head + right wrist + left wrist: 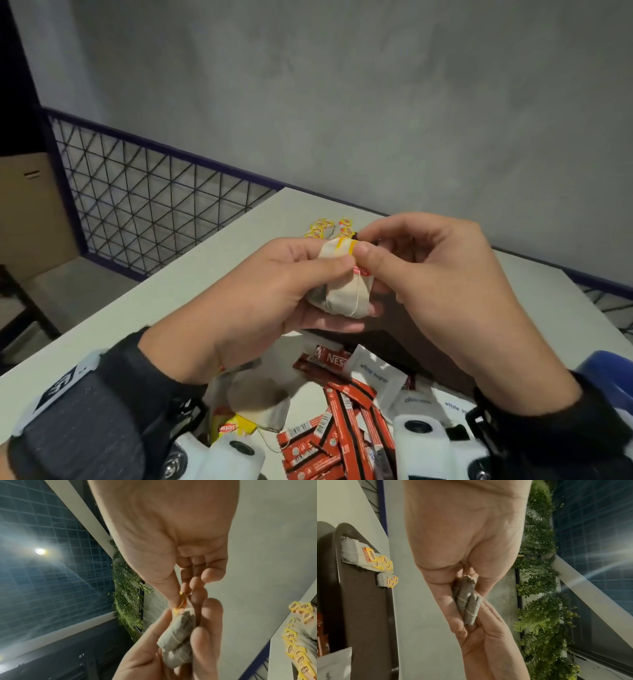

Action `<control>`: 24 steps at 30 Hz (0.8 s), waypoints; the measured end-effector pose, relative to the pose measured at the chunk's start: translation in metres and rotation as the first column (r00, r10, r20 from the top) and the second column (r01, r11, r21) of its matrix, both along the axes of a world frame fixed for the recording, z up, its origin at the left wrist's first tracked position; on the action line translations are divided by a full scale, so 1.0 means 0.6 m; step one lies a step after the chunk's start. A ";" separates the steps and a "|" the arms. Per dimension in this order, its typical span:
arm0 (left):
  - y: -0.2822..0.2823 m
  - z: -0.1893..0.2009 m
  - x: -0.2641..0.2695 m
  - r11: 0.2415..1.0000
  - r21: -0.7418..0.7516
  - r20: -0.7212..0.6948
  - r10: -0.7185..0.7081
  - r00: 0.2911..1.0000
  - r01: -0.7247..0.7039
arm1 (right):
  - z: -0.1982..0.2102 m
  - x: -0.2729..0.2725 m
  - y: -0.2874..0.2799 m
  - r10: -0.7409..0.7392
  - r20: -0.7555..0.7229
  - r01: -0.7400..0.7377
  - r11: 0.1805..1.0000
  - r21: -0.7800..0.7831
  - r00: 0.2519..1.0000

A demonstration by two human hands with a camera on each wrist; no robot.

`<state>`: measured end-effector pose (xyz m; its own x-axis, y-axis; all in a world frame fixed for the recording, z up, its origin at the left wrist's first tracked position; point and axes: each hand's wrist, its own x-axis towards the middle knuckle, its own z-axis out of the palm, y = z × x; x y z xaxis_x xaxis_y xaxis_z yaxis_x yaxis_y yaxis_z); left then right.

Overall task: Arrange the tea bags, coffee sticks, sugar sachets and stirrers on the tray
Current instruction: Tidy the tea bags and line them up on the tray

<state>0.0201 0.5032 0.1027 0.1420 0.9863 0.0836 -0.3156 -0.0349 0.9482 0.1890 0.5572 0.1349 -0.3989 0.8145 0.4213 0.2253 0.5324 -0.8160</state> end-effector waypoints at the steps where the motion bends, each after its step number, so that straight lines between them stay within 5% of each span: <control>1: -0.001 0.001 0.000 1.000 -0.004 0.030 0.003 1.000 -0.003 | 0.001 0.002 0.002 -0.015 0.019 0.014 1.000 0.024 1.000; 11: 0.011 -0.007 -0.008 0.989 0.043 -0.029 0.142 0.989 -0.141 | -0.006 0.004 0.005 -0.013 0.052 0.007 0.994 0.108 0.999; 24: 0.015 -0.020 -0.012 0.991 0.135 -0.007 0.015 1.000 -0.014 | -0.020 -0.005 0.008 -0.084 0.038 0.074 0.975 0.211 0.996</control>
<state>0.0130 0.5121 0.0907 0.1286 0.9680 0.2154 -0.3061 -0.1678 0.9371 0.1862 0.5623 0.1231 -0.3601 0.7401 0.5680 0.3081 0.6690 -0.6764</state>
